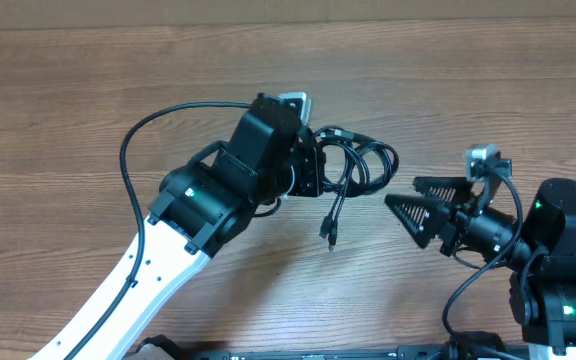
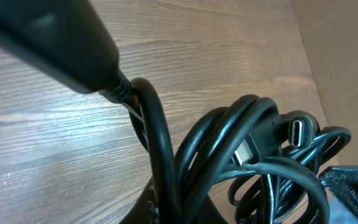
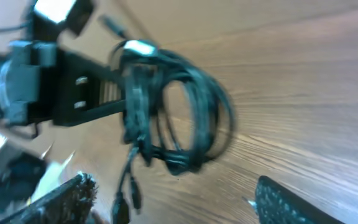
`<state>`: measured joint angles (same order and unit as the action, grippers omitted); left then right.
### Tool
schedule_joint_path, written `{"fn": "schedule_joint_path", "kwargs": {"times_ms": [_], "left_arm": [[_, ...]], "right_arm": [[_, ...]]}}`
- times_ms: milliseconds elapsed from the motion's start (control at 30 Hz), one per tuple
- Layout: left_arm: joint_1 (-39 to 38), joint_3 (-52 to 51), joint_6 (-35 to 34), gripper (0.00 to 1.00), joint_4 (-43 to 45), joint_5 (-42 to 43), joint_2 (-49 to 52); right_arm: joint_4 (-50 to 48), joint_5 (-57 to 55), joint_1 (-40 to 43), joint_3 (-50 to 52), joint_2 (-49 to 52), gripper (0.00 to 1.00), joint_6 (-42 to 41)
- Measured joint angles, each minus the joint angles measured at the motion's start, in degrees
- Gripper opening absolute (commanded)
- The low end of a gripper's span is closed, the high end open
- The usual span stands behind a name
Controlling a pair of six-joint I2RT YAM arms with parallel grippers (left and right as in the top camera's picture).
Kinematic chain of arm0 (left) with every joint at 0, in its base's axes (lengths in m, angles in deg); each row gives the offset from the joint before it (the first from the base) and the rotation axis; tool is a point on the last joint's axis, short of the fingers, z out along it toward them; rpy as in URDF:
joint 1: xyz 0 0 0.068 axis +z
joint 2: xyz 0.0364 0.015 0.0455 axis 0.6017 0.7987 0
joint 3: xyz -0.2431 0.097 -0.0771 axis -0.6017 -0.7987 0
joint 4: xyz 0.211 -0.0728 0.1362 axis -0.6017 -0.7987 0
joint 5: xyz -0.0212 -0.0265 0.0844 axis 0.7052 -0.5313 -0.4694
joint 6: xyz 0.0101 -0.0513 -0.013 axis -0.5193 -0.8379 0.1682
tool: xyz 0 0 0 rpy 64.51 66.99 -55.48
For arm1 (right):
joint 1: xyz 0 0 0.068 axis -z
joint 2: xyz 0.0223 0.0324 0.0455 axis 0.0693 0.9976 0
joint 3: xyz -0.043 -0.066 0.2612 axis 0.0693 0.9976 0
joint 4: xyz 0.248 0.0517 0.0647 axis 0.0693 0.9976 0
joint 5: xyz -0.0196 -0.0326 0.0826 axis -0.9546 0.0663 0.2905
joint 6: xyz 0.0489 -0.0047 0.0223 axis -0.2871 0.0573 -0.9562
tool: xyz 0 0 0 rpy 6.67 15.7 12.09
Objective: Untangle cables
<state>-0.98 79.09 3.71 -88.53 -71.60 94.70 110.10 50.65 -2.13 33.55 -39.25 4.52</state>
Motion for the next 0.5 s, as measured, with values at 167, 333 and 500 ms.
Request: {"fn": "schedule_joint_path", "kwargs": {"times_ms": [167, 333, 500], "left_arm": [[0.92, 0.00, -3.98, 0.04, 0.02, -0.22, 0.00], [0.85, 0.00, -9.29, 0.04, 1.18, -0.17, 0.00], [-0.11, 0.00, -11.45, 0.04, 2.99, 0.90, 0.00]], "right_arm": [[0.07, -4.22, 0.00, 0.00, 0.00, 0.70, -4.55], [0.07, -5.51, 0.00, 0.00, 0.00, 0.67, -5.95], [0.09, -5.68, 0.00, 0.00, 0.00, 0.68, -6.01]]}}
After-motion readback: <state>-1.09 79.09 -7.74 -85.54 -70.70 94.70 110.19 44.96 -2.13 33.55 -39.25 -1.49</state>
